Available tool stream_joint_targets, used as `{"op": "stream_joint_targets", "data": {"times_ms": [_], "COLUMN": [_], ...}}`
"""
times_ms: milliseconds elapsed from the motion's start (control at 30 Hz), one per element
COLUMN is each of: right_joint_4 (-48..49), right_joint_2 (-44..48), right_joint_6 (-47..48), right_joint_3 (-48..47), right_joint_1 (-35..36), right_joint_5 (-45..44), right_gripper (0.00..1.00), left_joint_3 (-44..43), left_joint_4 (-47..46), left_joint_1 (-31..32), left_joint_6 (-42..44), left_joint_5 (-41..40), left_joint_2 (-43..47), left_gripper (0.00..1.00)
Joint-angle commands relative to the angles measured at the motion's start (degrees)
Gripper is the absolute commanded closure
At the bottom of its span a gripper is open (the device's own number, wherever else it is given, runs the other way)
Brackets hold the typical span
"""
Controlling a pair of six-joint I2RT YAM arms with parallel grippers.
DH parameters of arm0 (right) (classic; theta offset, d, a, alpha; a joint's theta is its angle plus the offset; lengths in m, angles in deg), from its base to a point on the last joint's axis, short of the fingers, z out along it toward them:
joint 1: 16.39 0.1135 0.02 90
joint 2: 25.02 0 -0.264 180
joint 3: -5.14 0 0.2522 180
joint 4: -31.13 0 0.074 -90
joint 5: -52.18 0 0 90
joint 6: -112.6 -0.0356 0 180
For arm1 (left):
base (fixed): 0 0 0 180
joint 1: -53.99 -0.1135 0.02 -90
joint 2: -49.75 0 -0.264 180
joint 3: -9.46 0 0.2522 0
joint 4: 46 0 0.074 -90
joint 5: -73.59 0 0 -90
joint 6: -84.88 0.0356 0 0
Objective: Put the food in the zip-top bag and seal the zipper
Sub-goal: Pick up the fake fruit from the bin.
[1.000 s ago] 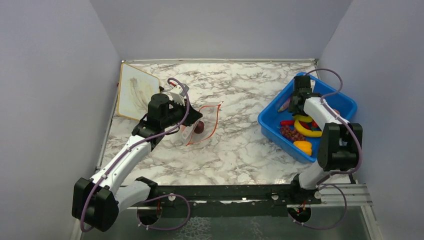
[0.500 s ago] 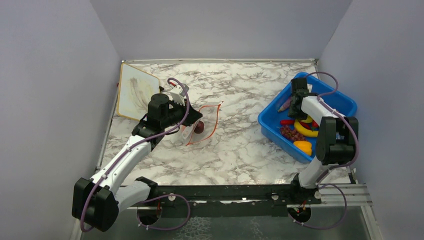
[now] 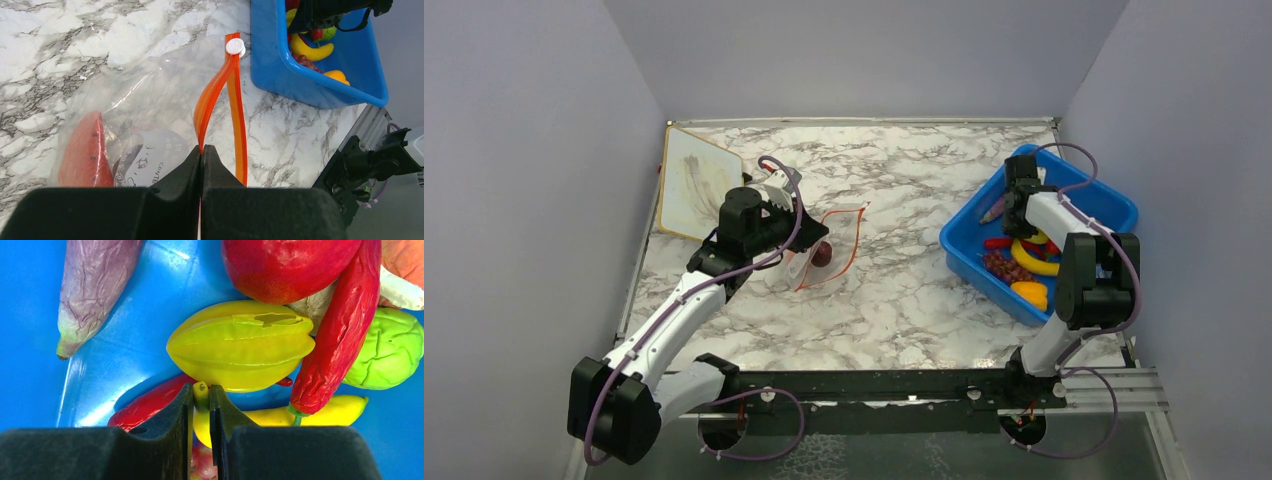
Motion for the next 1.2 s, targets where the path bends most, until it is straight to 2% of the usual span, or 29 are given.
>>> {"op": "stream_joint_targets", "data": {"times_ms": [0,200,567,933,1167], "right_joint_4": [0.5,0.3,-2.8,-2.6,1.5], "right_joint_2": [1.6,3.3,10.0,20.8,27.5], "right_joint_6": [1.2,1.3,0.8,2.3,1.7], "right_joint_3": [-1.4,-1.8,-5.0,-8.1,-7.4], "right_joint_1": [1.9,2.6,3.1,3.9,4.1], "right_joint_5": [-2.1,-2.8,-1.4,11.0,25.9], "right_gripper": [0.90,0.99,0.99,0.99,0.99], "left_joint_3": [0.6,0.6,0.6,0.6,0.8], "left_joint_4": [-1.1,-0.9,-1.0,-1.1,-1.5], "left_joint_1": [0.0,-0.1,0.0,-0.1,0.0], "left_joint_6": [0.6,0.7,0.6,0.4,0.1], "left_joint_5": [0.2,-0.1,-0.2,-0.4,0.0], "left_joint_2": [1.3,1.6,1.2,0.7,0.5], "left_gripper": [1.00,1.00,1.00,1.00,1.00]}}
